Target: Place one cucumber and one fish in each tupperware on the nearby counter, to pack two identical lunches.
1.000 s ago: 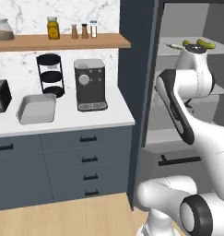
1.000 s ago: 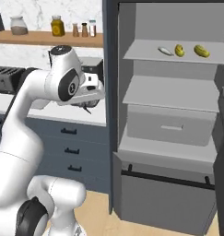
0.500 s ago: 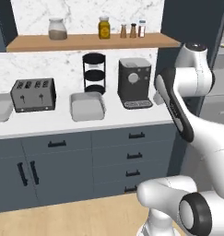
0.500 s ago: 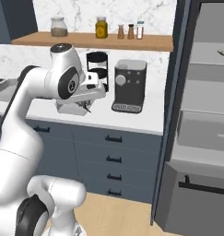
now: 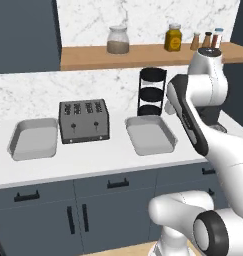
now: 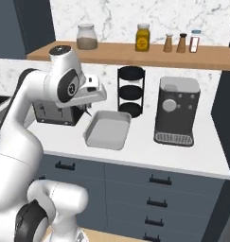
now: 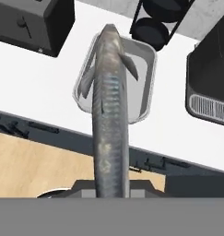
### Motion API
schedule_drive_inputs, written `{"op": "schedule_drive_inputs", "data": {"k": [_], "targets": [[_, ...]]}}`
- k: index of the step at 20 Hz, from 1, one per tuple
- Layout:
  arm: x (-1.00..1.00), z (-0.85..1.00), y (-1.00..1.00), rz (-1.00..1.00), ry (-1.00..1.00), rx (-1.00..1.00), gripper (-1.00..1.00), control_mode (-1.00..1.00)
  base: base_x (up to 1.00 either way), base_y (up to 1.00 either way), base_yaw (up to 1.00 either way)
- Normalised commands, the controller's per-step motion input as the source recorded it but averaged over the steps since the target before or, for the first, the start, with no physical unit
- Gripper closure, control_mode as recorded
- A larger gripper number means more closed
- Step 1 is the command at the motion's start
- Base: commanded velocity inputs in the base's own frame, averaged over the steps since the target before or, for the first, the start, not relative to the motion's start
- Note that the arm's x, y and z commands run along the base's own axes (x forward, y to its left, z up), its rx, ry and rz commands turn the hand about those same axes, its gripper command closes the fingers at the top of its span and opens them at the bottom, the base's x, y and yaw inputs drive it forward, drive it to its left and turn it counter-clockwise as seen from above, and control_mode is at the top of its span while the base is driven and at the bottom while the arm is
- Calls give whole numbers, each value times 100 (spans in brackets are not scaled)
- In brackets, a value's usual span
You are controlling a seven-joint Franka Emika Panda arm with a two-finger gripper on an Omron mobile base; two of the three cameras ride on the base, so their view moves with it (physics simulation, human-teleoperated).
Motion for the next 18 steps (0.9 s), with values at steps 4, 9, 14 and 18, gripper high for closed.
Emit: {"op": "schedule_drive_inputs", "data": {"k": [4, 9, 14, 18], "targets": [[0, 0, 0, 0, 0, 0, 100, 100, 64, 7, -6], [11, -100, -16, -1, 0, 0, 100, -100, 0, 0, 0], [53, -100, 4, 0, -8, 0, 100, -100, 0, 0, 0], [88, -94, 13, 0, -9, 0, 100, -100, 0, 0, 0]]}}
